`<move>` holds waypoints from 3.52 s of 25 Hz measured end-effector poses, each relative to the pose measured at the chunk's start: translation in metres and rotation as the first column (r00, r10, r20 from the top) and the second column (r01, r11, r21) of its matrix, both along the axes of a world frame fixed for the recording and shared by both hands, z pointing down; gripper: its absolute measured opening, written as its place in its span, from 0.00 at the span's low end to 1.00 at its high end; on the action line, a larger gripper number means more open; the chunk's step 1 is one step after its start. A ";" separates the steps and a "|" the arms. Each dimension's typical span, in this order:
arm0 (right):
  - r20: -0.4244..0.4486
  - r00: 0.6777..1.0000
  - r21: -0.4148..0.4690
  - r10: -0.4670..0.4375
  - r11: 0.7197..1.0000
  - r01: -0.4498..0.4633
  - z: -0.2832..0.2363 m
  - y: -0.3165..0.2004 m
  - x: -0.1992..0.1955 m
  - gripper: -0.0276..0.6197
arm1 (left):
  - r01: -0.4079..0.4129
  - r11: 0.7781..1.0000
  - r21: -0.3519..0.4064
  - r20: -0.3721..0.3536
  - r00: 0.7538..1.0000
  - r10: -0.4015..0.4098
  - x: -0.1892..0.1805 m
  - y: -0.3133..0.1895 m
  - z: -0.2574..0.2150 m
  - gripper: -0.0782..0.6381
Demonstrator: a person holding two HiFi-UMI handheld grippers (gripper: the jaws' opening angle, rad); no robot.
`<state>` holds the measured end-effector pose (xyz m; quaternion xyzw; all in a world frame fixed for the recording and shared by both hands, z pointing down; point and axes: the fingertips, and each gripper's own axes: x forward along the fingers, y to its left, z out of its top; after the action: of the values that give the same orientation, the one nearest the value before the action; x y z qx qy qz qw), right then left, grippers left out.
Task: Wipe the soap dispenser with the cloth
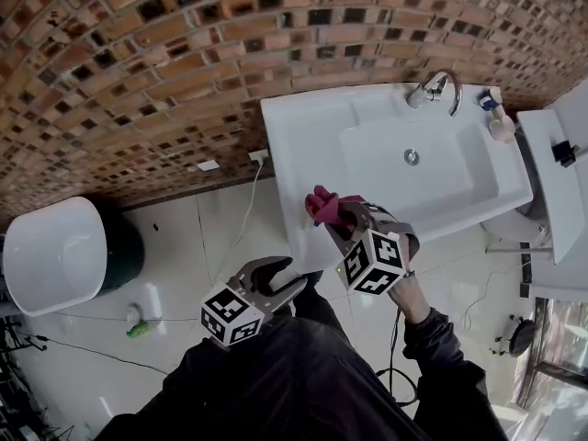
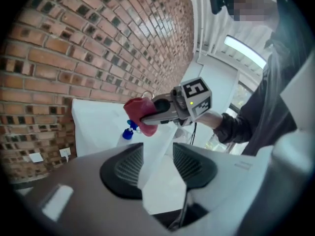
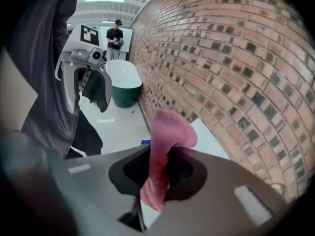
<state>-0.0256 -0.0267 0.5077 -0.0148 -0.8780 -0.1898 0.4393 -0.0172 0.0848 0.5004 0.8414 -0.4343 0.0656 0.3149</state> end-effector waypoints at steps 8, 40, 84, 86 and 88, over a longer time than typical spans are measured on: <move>-0.109 0.990 0.086 -0.087 0.992 0.097 0.017 0.029 0.000 0.13 | -0.021 0.999 -0.028 0.014 1.000 0.022 -0.016 -0.020 0.012 0.35; -0.229 0.863 -0.732 0.451 0.504 -0.458 0.169 0.045 -0.003 0.13 | -0.147 0.989 -0.006 0.097 0.984 0.147 -0.060 -0.038 0.017 0.35; 0.039 0.773 -0.605 0.634 0.630 -0.487 0.109 -0.048 0.035 0.13 | -0.557 0.801 -0.219 0.268 0.755 0.599 -0.020 -0.130 0.114 0.40; 0.033 0.864 -0.405 0.502 0.797 -0.448 0.102 -0.058 0.038 0.13 | -0.602 0.768 -0.221 0.293 0.710 0.641 -0.019 -0.131 0.115 0.40; 0.020 0.911 -0.284 0.413 0.876 -0.391 0.096 -0.067 0.036 0.13 | -0.634 0.740 -0.223 0.309 0.675 0.671 -0.019 -0.132 0.115 0.40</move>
<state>0.0102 -0.0938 0.6039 0.1148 -0.8963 0.0281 0.4274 -0.0360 -0.0475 0.6157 0.8962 -0.1525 0.3515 0.2236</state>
